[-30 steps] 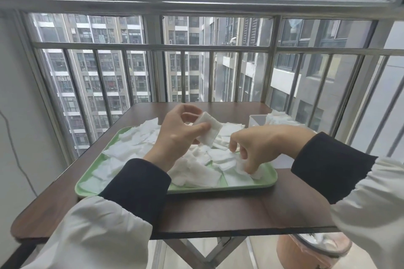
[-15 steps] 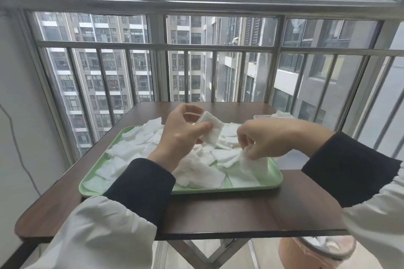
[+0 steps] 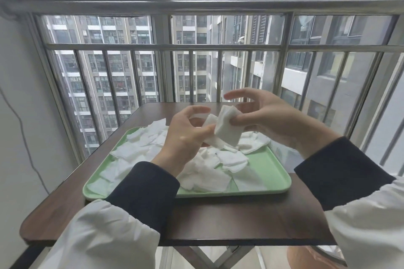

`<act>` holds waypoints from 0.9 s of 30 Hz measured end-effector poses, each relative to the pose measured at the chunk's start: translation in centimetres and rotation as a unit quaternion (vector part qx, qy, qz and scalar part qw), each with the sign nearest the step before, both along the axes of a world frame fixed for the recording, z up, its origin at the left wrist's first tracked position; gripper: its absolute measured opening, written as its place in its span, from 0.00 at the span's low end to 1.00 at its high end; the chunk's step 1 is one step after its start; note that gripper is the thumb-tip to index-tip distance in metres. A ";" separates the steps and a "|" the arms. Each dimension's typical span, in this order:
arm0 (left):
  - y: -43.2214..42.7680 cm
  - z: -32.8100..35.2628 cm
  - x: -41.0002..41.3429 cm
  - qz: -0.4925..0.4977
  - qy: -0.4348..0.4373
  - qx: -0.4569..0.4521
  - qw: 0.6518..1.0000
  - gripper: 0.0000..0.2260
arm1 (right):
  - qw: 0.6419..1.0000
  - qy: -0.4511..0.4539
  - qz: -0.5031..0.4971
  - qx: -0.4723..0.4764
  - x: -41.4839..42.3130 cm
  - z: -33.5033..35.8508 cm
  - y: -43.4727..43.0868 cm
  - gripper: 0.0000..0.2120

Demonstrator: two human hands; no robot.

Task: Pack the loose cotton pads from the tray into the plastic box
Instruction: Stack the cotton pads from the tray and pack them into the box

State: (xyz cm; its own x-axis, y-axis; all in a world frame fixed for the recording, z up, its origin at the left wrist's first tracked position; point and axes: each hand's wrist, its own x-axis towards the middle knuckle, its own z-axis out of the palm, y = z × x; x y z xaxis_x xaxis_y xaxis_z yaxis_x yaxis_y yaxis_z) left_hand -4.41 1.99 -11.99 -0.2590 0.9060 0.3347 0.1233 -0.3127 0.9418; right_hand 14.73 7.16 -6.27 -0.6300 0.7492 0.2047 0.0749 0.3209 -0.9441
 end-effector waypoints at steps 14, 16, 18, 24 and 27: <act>-0.3 0.4 0.4 -0.038 -0.056 -0.003 0.998 0.08 | 0.991 -0.040 -0.115 0.063 -2.0 -1.6 0.5 0.25; -0.4 0.5 0.3 -0.043 -0.043 0.009 0.998 0.12 | 0.984 -0.058 -0.139 0.098 -2.2 -1.7 0.5 0.24; -0.4 0.2 0.2 -0.031 -0.017 0.019 0.999 0.14 | 0.963 -0.098 -0.187 0.165 -2.2 -1.7 0.6 0.22; 0.2 0.0 -0.7 0.049 -0.056 0.014 0.997 0.10 | 0.906 -0.272 -0.159 0.283 -1.3 -1.5 0.5 0.03; 0.2 -0.1 -0.6 0.049 -0.050 0.016 0.997 0.10 | 0.870 -0.402 -0.063 0.280 -1.6 -2.2 -0.1 0.07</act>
